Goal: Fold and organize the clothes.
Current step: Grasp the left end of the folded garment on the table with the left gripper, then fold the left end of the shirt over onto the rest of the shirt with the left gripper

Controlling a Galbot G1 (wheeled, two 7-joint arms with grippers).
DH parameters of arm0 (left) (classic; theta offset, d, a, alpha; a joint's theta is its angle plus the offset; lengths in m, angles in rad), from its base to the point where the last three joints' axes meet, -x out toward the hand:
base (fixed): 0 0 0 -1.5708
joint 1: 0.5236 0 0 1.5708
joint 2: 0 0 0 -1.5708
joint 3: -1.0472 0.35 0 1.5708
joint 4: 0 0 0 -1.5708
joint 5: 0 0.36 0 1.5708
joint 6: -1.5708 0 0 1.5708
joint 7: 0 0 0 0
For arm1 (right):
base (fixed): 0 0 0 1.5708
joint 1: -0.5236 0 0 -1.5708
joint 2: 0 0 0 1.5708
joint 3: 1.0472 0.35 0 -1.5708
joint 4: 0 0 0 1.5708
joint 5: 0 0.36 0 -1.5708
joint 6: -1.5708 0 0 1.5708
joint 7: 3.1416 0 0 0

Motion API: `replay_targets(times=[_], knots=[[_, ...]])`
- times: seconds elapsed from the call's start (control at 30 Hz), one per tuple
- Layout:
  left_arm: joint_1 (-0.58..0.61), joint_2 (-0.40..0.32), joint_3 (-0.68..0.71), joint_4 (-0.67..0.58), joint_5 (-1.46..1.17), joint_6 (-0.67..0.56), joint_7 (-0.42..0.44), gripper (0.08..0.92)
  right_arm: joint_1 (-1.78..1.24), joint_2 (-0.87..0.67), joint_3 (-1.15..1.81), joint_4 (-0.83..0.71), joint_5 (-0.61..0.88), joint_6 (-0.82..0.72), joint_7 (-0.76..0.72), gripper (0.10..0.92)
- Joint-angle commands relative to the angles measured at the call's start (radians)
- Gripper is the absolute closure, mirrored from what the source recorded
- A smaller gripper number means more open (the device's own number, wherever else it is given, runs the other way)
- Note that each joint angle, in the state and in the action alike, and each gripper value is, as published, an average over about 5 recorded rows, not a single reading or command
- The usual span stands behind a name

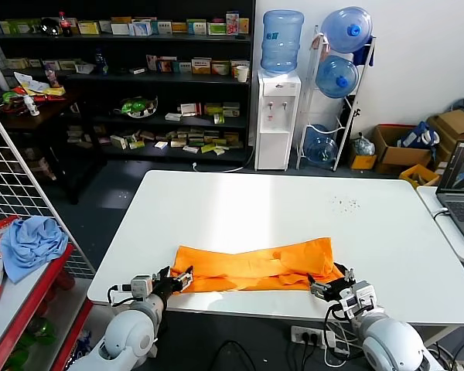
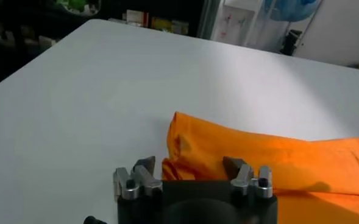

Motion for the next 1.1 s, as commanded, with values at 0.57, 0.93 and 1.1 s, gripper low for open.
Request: replay_targets(times=[0.57, 0.93, 1.1], knots=[[-0.033, 0.042, -0.043, 0.024, -0.026, -0.009, 0.021, 0.797, -0.026, 0.013, 0.003, 0.034, -0.01, 0.017, 0.007, 0.203], [-0.08, 0.222, -0.168, 0.138, -0.035, -0.019, 0.021, 0.873, -0.029, 0.026, 0.003, 0.035, -0.032, 0.051, 0.01, 0.203], [-0.102, 0.295, -0.218, 0.167, -0.023, -0.041, 0.015, 0.873, -0.025, 0.041, 0.004, 0.019, -0.064, 0.101, 0.033, 0.203]])
